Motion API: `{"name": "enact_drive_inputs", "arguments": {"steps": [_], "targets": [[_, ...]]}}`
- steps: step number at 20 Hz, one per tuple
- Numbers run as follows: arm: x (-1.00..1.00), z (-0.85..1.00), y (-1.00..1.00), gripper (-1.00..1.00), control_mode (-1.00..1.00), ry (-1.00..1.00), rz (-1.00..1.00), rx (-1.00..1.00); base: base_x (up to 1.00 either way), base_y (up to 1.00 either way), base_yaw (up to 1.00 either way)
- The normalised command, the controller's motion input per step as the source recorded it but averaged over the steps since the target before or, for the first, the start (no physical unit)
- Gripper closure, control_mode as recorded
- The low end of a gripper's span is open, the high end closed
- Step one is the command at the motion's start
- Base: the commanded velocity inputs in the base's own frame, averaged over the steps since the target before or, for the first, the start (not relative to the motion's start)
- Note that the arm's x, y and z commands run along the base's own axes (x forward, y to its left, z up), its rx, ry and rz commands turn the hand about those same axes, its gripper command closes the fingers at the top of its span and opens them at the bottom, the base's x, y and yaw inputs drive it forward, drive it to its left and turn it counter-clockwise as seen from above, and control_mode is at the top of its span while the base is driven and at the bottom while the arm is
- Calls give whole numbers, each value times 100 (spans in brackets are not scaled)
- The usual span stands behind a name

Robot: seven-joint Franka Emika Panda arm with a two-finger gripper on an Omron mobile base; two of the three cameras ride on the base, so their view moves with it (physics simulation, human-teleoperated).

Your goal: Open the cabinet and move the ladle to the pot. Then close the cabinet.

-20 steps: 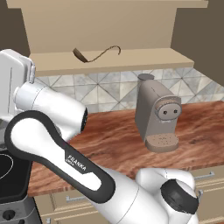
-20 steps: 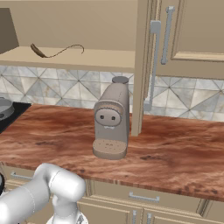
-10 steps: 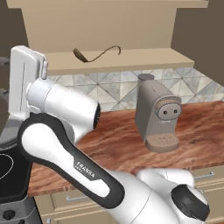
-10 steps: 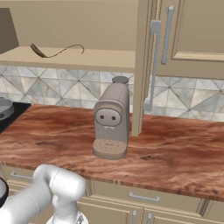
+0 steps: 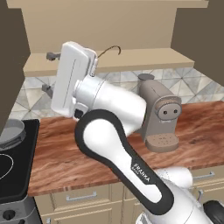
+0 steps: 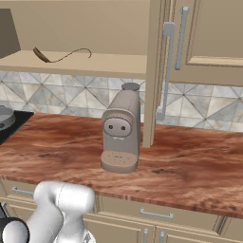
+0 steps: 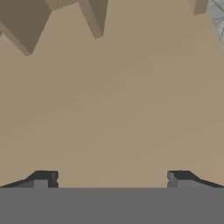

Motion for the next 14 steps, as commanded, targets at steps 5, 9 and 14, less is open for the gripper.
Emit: {"name": "enact_drive_inputs", "arguments": {"steps": [5,9,14], "targets": [[-16,12,-85,-100,-100,-8,-2,-4,0,0,0],[-27,24,-74,-100,-100,-17,-8,-11,0,0,0],[-24,13,-67,-100,-100,-9,-15,-9,0,0,0]]}}
